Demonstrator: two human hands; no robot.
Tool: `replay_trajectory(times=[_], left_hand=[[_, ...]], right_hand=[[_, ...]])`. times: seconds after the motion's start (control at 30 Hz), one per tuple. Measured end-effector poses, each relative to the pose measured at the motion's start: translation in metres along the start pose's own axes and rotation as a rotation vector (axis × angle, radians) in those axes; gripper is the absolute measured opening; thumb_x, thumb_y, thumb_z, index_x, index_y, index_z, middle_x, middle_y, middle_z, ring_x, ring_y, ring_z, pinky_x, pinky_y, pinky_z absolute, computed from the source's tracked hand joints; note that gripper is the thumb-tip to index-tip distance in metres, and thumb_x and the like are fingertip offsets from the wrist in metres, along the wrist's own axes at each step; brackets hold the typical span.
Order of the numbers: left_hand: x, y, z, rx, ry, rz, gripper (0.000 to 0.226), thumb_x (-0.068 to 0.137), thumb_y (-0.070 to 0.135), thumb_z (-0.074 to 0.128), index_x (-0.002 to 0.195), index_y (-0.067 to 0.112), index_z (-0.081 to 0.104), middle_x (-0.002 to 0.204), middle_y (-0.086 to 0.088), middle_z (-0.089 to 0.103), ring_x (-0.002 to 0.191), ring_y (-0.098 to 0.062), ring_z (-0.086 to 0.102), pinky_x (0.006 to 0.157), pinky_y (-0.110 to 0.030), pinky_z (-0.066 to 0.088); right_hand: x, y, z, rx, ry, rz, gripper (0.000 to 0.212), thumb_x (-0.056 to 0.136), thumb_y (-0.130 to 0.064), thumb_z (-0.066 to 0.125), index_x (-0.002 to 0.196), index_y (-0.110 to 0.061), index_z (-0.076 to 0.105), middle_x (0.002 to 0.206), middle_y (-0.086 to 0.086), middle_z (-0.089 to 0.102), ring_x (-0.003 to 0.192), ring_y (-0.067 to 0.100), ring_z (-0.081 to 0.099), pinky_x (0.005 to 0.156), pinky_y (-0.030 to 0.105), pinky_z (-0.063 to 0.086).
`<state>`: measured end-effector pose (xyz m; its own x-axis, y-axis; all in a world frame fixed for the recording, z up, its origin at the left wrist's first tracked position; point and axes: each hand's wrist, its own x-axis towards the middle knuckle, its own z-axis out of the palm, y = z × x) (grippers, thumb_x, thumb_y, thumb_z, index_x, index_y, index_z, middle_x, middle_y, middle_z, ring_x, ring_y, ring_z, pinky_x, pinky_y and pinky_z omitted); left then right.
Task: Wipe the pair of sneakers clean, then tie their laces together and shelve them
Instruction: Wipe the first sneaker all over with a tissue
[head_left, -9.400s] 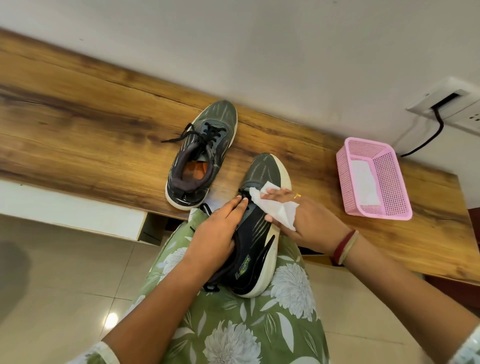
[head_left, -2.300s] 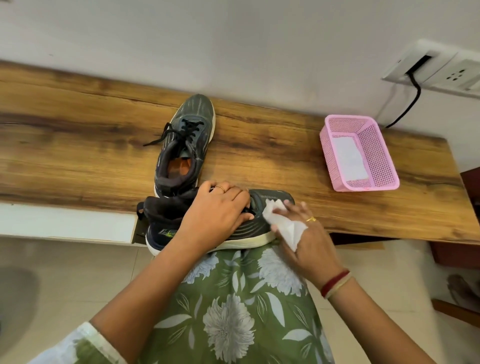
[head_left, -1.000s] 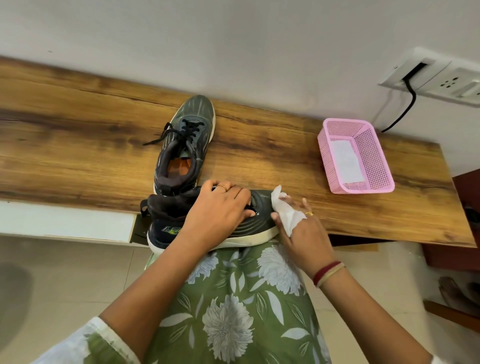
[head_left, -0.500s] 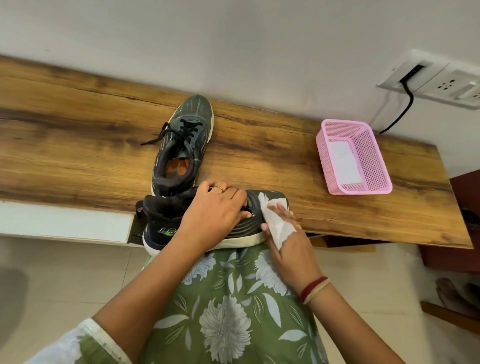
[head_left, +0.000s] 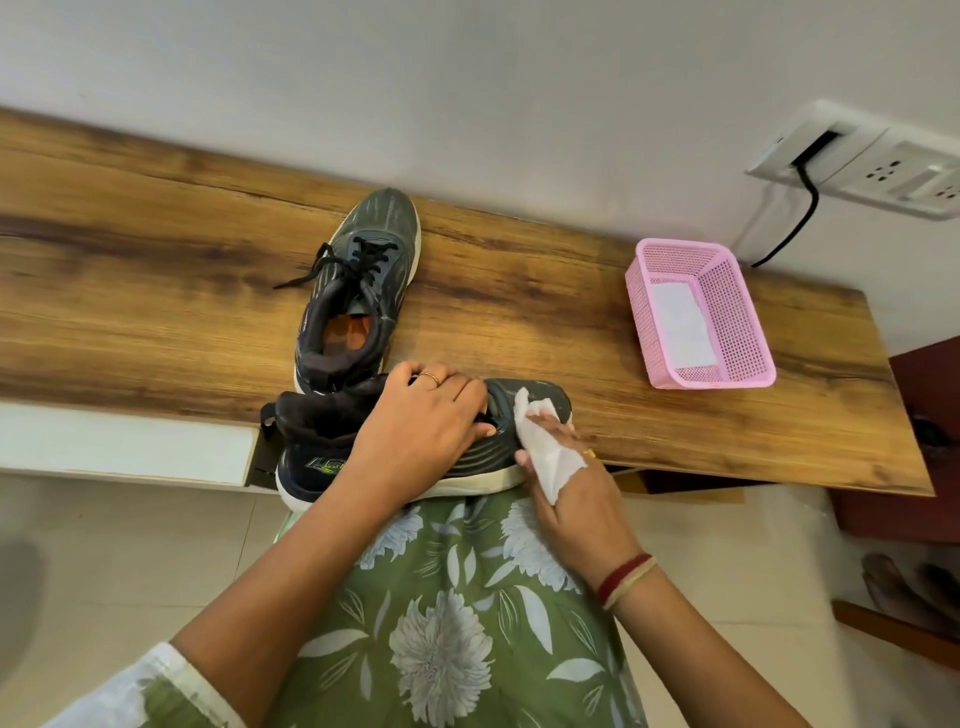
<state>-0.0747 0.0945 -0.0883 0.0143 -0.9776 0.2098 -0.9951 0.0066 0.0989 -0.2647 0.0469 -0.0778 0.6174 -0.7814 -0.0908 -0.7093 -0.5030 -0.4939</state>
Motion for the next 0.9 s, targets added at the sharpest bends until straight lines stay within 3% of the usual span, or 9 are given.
replay_trajectory(times=[0.17,0.3,0.4,0.5,0.6,0.67,0.77,0.83,0.9], left_hand=[[0.0,0.0,0.0,-0.004,-0.006,-0.005,0.038,0.091,0.051,0.033,0.091,0.02,0.055,0.091,0.003,0.065,0.087,-0.02,0.059,0.077,-0.038,0.039],[0.0,0.0,-0.001,-0.01,0.01,-0.012,0.038,0.091,0.051,0.035,0.09,0.02,0.056,0.091,0.003,0.065,0.086,-0.02,0.059,0.076,-0.038,0.041],[-0.001,0.0,-0.002,-0.013,0.027,-0.008,0.039,0.09,0.05,0.035,0.091,0.018,0.057,0.091,0.003,0.066,0.088,-0.019,0.059,0.076,-0.038,0.042],[-0.002,0.001,-0.001,-0.022,0.031,-0.01,0.039,0.091,0.049,0.035,0.093,0.018,0.057,0.094,0.002,0.066,0.09,-0.02,0.059,0.077,-0.039,0.041],[-0.001,0.001,-0.001,-0.012,0.016,-0.006,0.04,0.091,0.05,0.035,0.094,0.017,0.058,0.094,0.002,0.066,0.09,-0.02,0.059,0.077,-0.039,0.043],[-0.001,0.0,-0.001,-0.016,0.007,-0.007,0.039,0.091,0.05,0.035,0.094,0.018,0.057,0.094,0.002,0.066,0.09,-0.02,0.059,0.076,-0.039,0.044],[-0.001,0.001,-0.002,-0.023,0.018,-0.012,0.038,0.091,0.05,0.036,0.092,0.018,0.056,0.093,0.003,0.065,0.089,-0.02,0.059,0.076,-0.039,0.044],[-0.001,0.001,-0.002,-0.019,0.015,-0.01,0.039,0.091,0.05,0.035,0.093,0.018,0.056,0.093,0.003,0.065,0.089,-0.02,0.059,0.076,-0.039,0.044],[-0.001,0.0,-0.003,-0.022,0.001,-0.012,0.04,0.092,0.05,0.033,0.094,0.018,0.057,0.095,0.002,0.066,0.09,-0.021,0.059,0.076,-0.039,0.044]], right_hand=[[0.0,-0.005,-0.002,0.065,0.038,0.009,0.065,0.093,-0.054,0.027,0.138,-0.011,0.045,0.134,-0.004,0.047,0.123,-0.001,0.033,0.105,0.013,0.024],[0.004,0.0,-0.008,0.041,0.063,0.067,0.063,0.092,-0.056,0.024,0.131,-0.015,0.052,0.128,0.004,0.056,0.116,0.017,0.052,0.086,0.017,0.038],[0.002,0.0,-0.009,0.018,0.006,0.005,0.065,0.09,-0.057,0.021,0.137,-0.018,0.045,0.135,-0.009,0.044,0.126,0.008,0.038,0.105,0.024,0.033],[-0.001,0.002,-0.006,0.069,0.058,0.052,0.057,0.092,-0.052,0.026,0.131,-0.019,0.052,0.134,-0.007,0.048,0.123,0.009,0.041,0.103,0.032,0.04],[-0.001,-0.001,-0.007,0.128,0.021,0.019,0.057,0.094,-0.053,0.028,0.135,-0.018,0.048,0.134,-0.007,0.046,0.126,0.006,0.041,0.105,0.018,0.033],[0.001,-0.008,-0.018,0.376,0.03,0.124,0.039,0.095,-0.048,0.035,0.121,-0.026,0.055,0.119,-0.007,0.056,0.107,0.003,0.053,0.087,0.005,0.04],[0.016,0.0,-0.041,0.772,0.266,0.401,0.019,0.096,-0.033,0.041,0.102,-0.025,0.057,0.091,-0.009,0.058,0.079,-0.002,0.054,0.059,0.003,0.042],[0.021,0.006,-0.043,0.668,0.324,0.358,0.025,0.096,-0.036,0.042,0.11,-0.021,0.056,0.093,-0.012,0.056,0.08,-0.002,0.055,0.059,0.007,0.046],[0.017,0.004,-0.03,0.393,0.196,0.203,0.046,0.094,-0.051,0.037,0.11,-0.014,0.059,0.086,-0.007,0.057,0.071,0.006,0.057,0.053,0.012,0.042]])
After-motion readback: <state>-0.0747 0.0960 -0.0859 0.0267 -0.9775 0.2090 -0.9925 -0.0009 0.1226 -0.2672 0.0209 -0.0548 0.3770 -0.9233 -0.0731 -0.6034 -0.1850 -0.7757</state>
